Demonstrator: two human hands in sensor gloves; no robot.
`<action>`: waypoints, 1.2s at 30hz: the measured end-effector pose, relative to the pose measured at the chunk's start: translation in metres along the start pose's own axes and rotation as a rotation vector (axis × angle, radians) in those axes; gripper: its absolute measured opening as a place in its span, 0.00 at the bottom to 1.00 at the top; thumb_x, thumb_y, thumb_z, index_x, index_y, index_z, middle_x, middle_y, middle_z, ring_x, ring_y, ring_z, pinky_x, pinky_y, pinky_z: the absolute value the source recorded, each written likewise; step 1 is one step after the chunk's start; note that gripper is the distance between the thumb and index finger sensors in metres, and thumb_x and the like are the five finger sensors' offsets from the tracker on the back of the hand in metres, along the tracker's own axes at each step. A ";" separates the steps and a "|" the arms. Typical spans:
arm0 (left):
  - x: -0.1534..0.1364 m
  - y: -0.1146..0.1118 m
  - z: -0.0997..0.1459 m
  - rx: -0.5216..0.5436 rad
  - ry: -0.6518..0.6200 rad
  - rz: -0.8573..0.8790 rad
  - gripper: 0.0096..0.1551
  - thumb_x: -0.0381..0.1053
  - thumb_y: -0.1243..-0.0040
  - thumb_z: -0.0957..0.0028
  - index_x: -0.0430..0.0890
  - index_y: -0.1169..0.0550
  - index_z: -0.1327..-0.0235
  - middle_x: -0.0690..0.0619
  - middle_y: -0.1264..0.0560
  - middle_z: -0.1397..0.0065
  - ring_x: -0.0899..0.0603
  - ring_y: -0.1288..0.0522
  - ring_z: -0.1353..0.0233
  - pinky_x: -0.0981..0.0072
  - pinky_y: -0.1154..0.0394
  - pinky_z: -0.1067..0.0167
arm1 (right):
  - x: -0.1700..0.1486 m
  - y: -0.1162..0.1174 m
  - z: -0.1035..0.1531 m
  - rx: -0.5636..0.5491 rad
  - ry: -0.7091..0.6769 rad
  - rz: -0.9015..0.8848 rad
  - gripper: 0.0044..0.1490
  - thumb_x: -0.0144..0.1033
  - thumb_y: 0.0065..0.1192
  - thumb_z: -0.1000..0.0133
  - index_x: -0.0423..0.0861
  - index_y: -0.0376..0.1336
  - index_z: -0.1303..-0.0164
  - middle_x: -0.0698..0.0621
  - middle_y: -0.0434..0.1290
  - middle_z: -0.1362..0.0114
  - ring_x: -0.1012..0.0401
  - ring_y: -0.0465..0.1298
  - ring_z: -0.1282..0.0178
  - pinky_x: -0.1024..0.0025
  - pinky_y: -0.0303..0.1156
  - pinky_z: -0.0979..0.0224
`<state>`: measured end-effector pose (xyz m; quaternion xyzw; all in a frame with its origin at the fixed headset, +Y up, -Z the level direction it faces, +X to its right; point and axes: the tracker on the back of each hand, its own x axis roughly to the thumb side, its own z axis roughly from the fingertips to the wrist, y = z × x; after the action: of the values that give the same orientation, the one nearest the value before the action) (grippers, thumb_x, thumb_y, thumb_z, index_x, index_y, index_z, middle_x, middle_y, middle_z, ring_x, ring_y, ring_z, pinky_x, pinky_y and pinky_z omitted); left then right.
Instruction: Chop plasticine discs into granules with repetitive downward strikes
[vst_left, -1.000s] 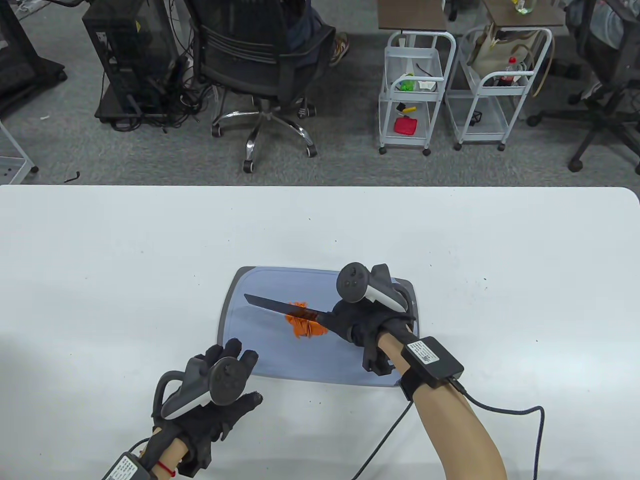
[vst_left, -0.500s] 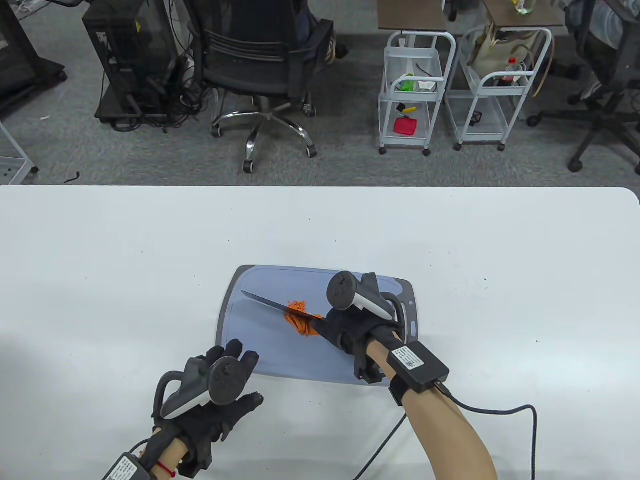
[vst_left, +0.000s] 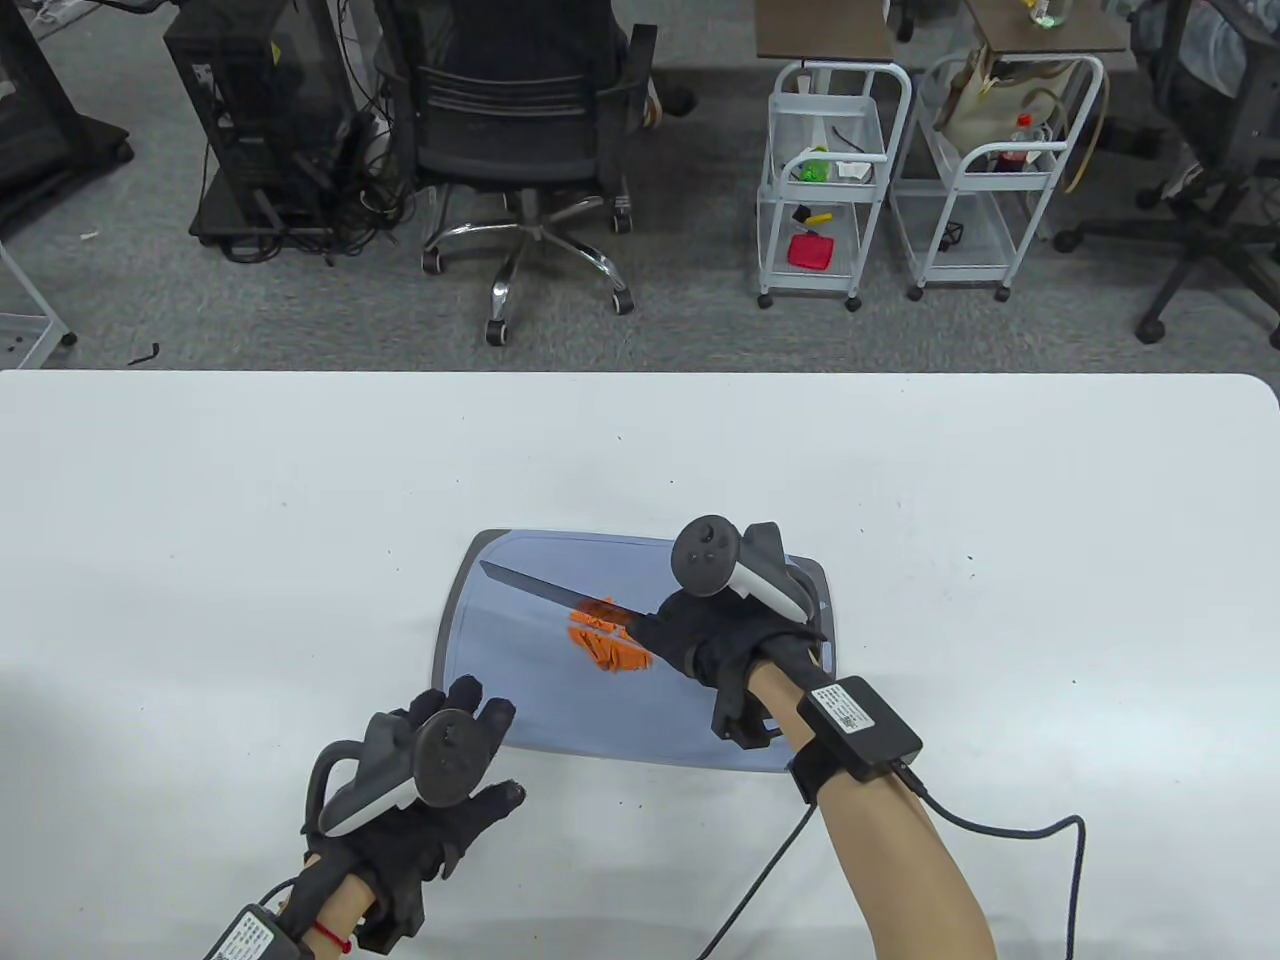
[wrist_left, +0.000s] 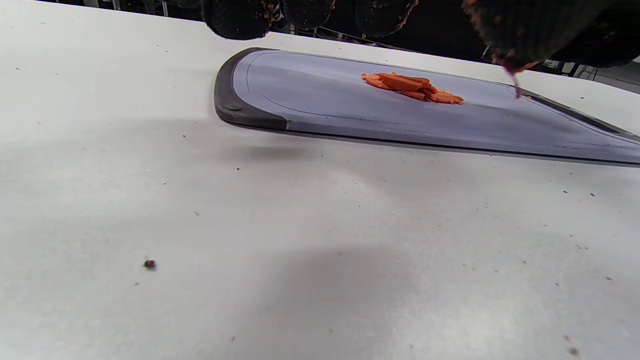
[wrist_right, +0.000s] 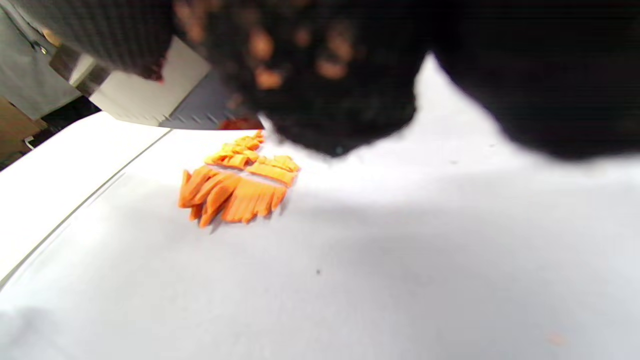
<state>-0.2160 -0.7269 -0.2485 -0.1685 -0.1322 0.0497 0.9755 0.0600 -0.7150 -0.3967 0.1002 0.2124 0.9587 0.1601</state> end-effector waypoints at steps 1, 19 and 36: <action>0.000 0.000 0.000 -0.002 0.000 0.000 0.49 0.73 0.53 0.54 0.57 0.42 0.17 0.44 0.50 0.09 0.27 0.44 0.15 0.31 0.47 0.24 | 0.000 0.001 0.000 0.012 0.008 0.024 0.47 0.71 0.59 0.51 0.35 0.78 0.60 0.51 0.85 0.78 0.50 0.85 0.94 0.47 0.80 0.78; -0.004 0.001 0.001 -0.004 0.012 0.012 0.49 0.73 0.53 0.54 0.57 0.42 0.17 0.44 0.50 0.09 0.27 0.44 0.15 0.31 0.47 0.24 | -0.005 0.021 -0.011 0.098 0.056 0.084 0.46 0.71 0.57 0.51 0.37 0.76 0.59 0.52 0.84 0.79 0.50 0.84 0.94 0.46 0.81 0.77; -0.002 0.000 0.001 -0.007 0.013 -0.020 0.49 0.73 0.53 0.54 0.57 0.42 0.17 0.44 0.50 0.08 0.27 0.44 0.15 0.31 0.47 0.24 | -0.018 0.013 -0.017 0.079 0.052 -0.024 0.47 0.70 0.60 0.51 0.34 0.78 0.59 0.50 0.85 0.77 0.50 0.85 0.92 0.46 0.81 0.77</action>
<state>-0.2182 -0.7271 -0.2479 -0.1709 -0.1277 0.0386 0.9762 0.0694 -0.7388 -0.4083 0.0787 0.2553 0.9499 0.1619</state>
